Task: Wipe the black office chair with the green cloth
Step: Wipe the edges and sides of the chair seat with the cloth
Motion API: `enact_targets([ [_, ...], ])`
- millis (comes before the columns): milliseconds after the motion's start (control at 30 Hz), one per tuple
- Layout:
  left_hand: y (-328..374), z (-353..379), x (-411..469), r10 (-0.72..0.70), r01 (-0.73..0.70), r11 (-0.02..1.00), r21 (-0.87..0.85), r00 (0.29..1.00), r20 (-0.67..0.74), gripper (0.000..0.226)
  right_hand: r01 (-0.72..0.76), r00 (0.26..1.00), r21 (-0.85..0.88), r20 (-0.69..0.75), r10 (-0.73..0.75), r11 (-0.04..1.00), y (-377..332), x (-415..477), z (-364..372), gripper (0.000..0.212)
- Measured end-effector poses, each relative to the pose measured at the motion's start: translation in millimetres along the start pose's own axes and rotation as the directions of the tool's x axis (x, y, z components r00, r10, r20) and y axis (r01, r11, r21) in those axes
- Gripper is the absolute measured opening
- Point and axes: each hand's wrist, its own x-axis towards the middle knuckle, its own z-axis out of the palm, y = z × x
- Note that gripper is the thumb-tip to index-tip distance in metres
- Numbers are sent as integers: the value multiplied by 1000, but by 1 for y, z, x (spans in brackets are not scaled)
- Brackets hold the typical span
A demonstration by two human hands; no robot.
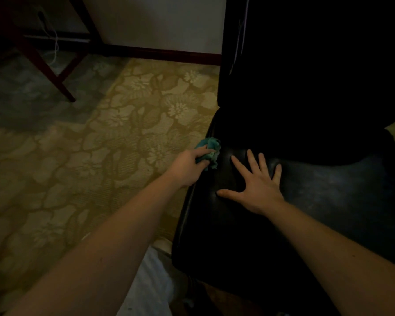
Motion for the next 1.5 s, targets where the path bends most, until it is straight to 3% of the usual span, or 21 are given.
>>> enact_targets([
  [400, 10, 4, 10, 39, -37, 995, 88, 999, -22, 43, 27, 999, 4, -19, -27, 1000, 5, 1, 7, 103],
  [533, 10, 6, 10, 4, -2, 999, 39, 999, -47, 41, 13, 1000, 17, -24, -13, 1000, 4, 3, 6, 104],
  [767, -11, 4, -17, 41, -42, 998, 51, 999, 5, 41, 31, 999, 3, -43, -31, 1000, 6, 2, 12, 105],
  [967, 4, -11, 8, -9, 1, 994, 107, 997, 76, 41, 58, 998, 40, -31, -56, 998, 9, -1, 8, 104],
  [1133, 8, -4, 1, -1, 0, 997, 73, 1000, 21, 41, 45, 999, 60, -33, -43, 997, 7, 1, 6, 105],
  [1333, -12, 2, -35, 4, -3, 1000, -7, 999, 52, 41, 46, 998, 29, -41, -45, 999, 8, -2, 9, 104],
  [1500, -8, 0, -22, -4, 2, 1000, 30, 998, 58, 40, 46, 998, 25, -41, -45, 999, 7, -2, 9, 103],
])
